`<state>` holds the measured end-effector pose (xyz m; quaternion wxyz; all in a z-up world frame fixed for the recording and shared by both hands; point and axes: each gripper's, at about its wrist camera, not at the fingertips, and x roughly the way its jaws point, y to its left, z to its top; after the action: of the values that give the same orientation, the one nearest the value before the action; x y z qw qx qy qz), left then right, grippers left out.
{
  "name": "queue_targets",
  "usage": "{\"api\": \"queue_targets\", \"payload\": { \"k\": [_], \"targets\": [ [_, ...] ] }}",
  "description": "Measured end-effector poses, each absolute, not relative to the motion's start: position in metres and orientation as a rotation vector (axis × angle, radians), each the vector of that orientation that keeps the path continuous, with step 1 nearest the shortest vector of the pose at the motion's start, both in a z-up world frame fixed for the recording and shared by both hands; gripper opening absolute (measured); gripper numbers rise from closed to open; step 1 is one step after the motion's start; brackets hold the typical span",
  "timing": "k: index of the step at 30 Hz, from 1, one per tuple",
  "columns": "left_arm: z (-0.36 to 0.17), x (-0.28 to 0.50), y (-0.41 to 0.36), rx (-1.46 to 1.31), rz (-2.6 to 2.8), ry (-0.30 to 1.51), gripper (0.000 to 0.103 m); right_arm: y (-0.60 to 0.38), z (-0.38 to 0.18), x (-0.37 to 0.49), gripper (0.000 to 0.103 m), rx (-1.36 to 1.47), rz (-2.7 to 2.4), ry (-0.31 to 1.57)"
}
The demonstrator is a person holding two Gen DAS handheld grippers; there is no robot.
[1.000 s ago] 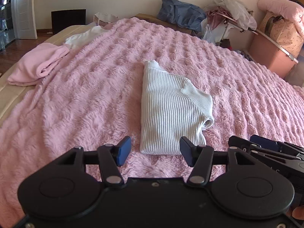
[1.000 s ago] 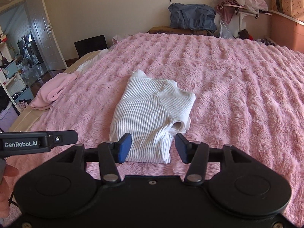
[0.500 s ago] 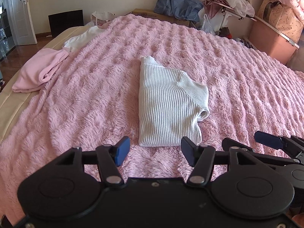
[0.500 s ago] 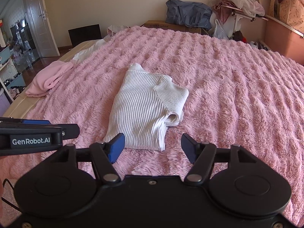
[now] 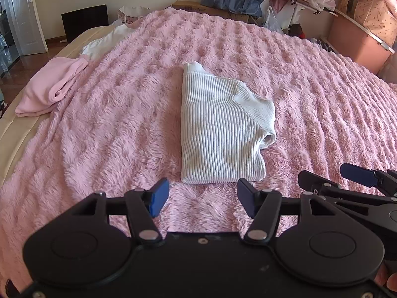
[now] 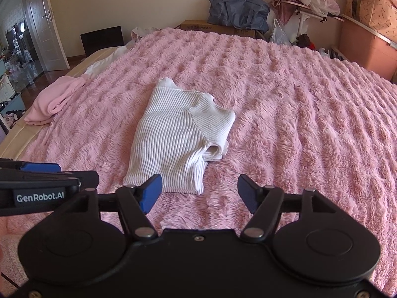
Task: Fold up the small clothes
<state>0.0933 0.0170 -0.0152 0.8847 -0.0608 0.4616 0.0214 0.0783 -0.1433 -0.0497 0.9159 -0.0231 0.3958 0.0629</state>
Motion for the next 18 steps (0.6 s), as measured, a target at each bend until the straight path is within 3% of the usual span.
{"api": "queue_targets", "payload": {
  "k": [18],
  "targets": [
    [-0.0195, 0.0958, 0.0185, -0.107, 0.061, 0.972, 0.065, -0.1404, -0.0484, 0.0783, 0.071, -0.057, 0.136, 0.815]
  ]
}}
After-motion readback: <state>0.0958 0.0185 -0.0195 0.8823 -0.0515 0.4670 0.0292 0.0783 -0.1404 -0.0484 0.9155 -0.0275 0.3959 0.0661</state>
